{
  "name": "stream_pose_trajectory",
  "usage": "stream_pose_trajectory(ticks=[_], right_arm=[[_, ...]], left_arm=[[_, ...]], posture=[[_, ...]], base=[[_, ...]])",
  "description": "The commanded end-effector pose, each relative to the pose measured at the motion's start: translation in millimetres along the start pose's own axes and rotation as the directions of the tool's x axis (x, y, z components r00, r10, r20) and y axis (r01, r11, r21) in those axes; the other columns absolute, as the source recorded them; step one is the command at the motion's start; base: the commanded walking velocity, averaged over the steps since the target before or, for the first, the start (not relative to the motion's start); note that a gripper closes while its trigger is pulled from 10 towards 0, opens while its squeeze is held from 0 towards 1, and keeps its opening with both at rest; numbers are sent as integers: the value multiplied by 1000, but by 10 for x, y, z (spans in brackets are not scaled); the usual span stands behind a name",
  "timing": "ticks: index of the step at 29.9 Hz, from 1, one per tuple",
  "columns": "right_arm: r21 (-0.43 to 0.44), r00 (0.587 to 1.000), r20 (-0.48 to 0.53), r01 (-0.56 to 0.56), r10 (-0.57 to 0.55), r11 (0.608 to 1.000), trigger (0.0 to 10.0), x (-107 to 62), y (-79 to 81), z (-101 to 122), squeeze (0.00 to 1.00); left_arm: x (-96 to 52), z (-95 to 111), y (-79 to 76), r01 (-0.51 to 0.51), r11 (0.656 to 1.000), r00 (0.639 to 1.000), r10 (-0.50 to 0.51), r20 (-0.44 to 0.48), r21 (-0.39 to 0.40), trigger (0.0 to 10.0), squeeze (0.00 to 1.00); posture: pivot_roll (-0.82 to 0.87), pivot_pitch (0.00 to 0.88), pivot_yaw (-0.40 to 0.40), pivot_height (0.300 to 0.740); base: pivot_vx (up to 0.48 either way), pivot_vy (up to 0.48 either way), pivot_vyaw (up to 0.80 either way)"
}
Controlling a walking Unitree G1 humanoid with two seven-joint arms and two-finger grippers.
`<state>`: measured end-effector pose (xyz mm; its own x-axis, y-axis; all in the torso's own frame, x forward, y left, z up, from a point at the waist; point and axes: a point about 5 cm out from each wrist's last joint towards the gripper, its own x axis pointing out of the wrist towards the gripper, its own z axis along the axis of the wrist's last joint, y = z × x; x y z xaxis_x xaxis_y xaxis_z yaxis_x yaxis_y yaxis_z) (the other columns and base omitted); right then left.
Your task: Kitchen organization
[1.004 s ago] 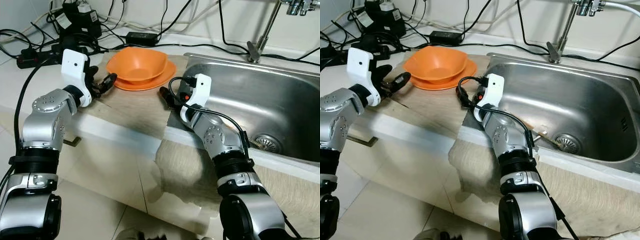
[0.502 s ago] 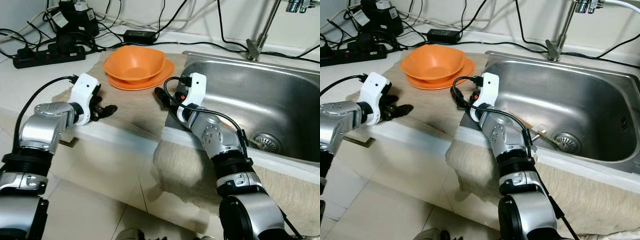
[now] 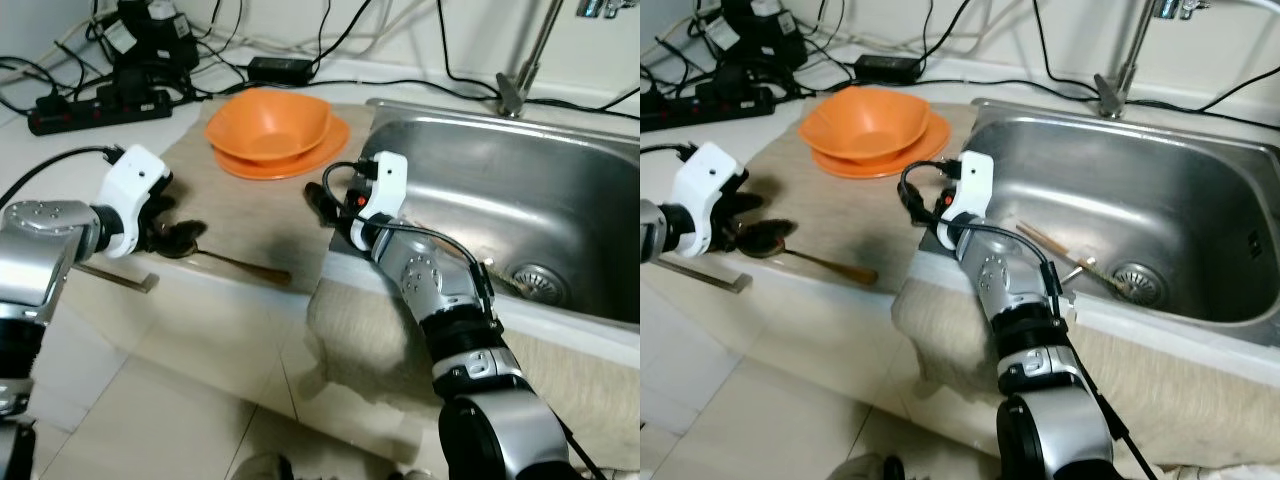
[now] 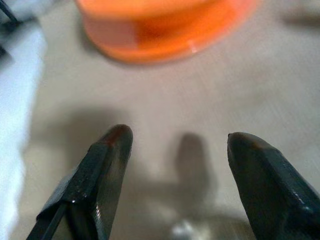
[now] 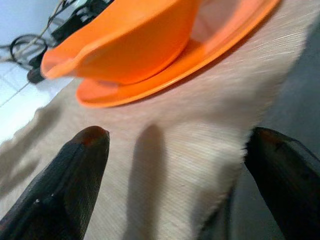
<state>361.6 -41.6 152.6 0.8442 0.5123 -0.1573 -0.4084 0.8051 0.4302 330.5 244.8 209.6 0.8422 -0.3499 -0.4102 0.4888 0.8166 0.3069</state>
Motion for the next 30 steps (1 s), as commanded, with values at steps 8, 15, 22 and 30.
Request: stream_pose_trajectory(ticks=[8,15,22,30], right_arm=[[4,999,-29,-35,35,999,10000,3,154,-149,0],[-9,999,-38,-23,23,1000,10000,-42,127,-212,0],[-17,999,-41,-25,24,1000,10000,-54,135,-222,0],[-36,999,-32,-24,23,999,10000,-88,147,-219,0]], left_arm=[[28,122,82,-139,990,984,139,115,-10,10000,0],[76,92,118,-179,982,974,185,135,-51,10000,0],[87,216,158,-224,971,945,238,225,-87,10000,0],[62,265,226,-263,958,921,285,266,-117,10000,0]], posture=[[141,76,53,740],[127,75,56,740],[120,70,50,740],[113,81,50,740]], base=[[0,0,0],[0,0,0],[0,0,0],[0,0,0]])
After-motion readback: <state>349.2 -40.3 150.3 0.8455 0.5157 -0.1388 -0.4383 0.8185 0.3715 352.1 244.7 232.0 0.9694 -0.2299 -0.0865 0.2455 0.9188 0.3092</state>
